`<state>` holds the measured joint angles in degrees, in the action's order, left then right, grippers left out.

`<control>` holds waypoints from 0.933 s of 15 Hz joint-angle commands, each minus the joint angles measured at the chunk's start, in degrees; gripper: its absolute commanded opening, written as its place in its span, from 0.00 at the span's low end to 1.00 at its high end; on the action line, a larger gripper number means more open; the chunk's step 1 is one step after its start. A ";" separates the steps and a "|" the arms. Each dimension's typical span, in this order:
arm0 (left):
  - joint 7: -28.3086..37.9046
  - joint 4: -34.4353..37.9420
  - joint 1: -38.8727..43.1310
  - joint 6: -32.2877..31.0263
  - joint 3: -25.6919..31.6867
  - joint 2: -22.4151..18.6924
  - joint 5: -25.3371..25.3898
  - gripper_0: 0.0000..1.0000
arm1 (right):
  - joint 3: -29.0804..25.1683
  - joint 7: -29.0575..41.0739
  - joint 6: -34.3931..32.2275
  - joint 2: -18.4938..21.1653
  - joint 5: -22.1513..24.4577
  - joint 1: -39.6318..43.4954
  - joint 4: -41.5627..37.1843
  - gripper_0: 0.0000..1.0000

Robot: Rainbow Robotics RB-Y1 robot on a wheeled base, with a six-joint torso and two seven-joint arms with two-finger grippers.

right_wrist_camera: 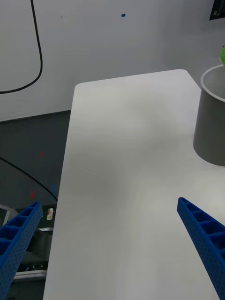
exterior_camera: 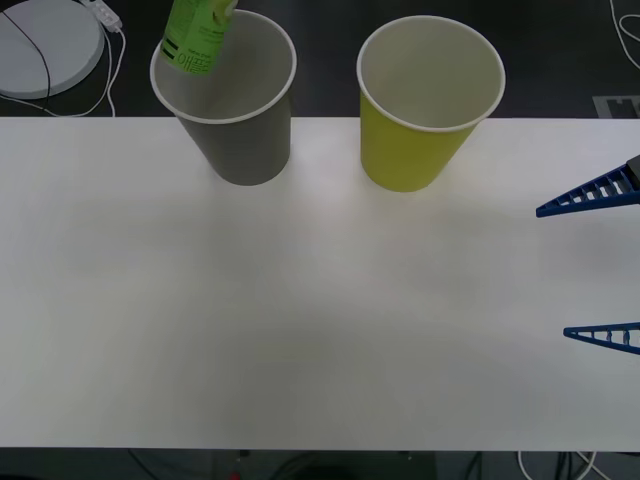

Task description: Put the can into the green bin and the plastic bottle into the gray bin

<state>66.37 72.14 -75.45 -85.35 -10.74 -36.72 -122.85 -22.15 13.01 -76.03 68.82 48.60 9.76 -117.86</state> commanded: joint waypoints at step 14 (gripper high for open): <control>1.74 0.01 0.04 -0.60 -0.07 -0.37 0.24 1.00 | 0.00 0.00 0.00 0.00 0.00 0.00 0.00 1.00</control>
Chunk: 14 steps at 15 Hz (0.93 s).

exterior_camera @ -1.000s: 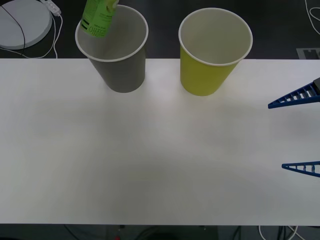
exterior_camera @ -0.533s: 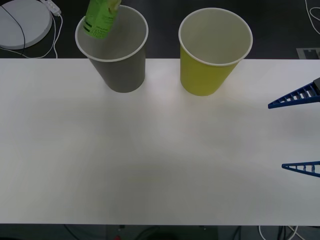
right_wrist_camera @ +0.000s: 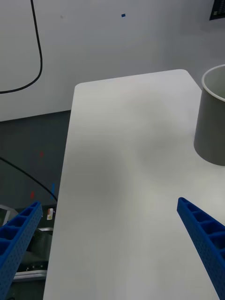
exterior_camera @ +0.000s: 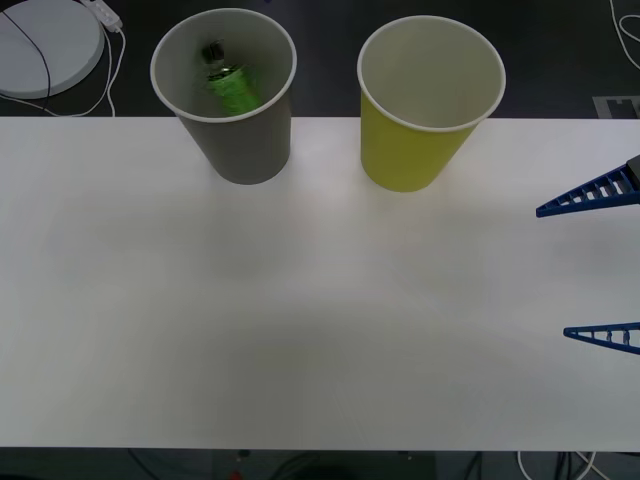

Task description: Put the can into the green bin and the plastic bottle into the gray bin

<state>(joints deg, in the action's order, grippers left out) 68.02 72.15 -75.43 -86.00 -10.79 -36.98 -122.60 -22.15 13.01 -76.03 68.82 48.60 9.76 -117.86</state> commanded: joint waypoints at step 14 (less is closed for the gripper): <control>4.14 18.12 11.53 1.89 -1.42 -11.18 8.96 1.00 | 0.00 0.00 0.00 0.00 0.00 0.00 0.00 1.00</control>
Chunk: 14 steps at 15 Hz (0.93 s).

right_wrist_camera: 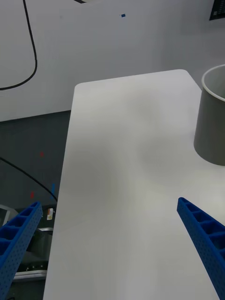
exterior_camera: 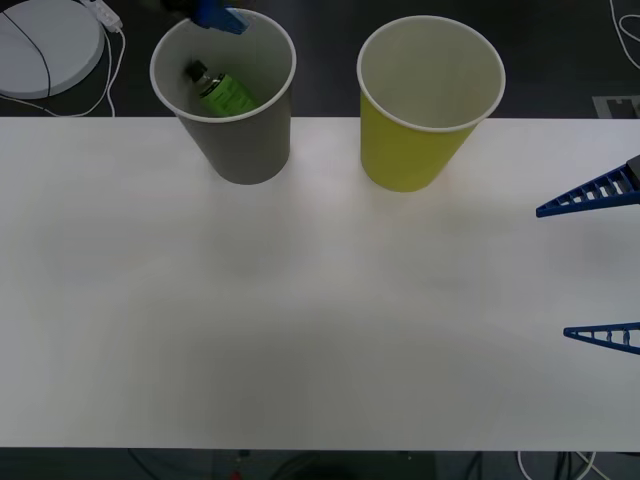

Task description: Put the can into the green bin and the plastic bottle into the gray bin

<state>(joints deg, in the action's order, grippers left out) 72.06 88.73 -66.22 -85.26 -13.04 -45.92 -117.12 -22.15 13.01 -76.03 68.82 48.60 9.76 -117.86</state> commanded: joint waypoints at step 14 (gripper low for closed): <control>0.89 27.82 30.98 8.88 14.88 -11.39 11.74 1.00 | 0.00 0.00 0.00 0.00 0.00 0.00 0.00 1.00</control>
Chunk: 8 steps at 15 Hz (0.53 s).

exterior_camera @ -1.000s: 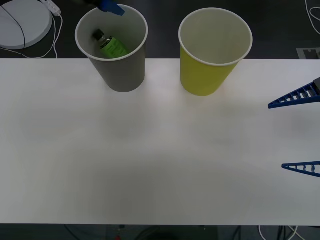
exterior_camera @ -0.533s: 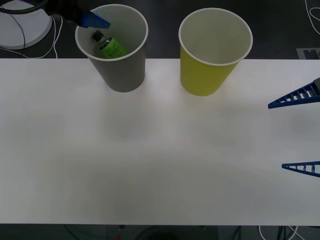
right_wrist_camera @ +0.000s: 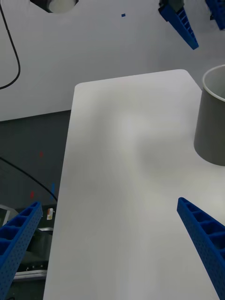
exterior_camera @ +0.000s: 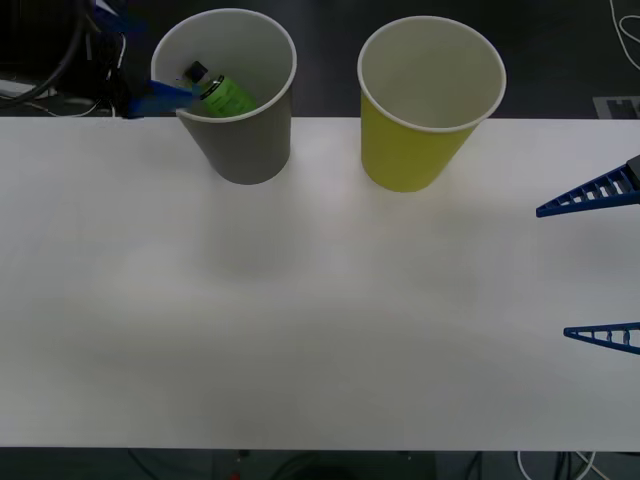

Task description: Put the can into the green bin and the plastic bottle into the gray bin

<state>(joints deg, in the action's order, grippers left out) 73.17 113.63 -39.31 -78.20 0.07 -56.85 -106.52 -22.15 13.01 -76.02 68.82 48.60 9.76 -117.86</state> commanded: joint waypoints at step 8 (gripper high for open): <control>-14.81 5.82 19.88 10.09 7.31 -1.95 15.64 1.00 | 0.00 0.00 0.00 0.00 0.00 0.00 0.00 1.00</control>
<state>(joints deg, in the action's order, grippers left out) 59.74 119.41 -20.59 -68.93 7.21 -58.23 -92.70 -22.15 13.01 -76.02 68.82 48.60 9.76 -117.86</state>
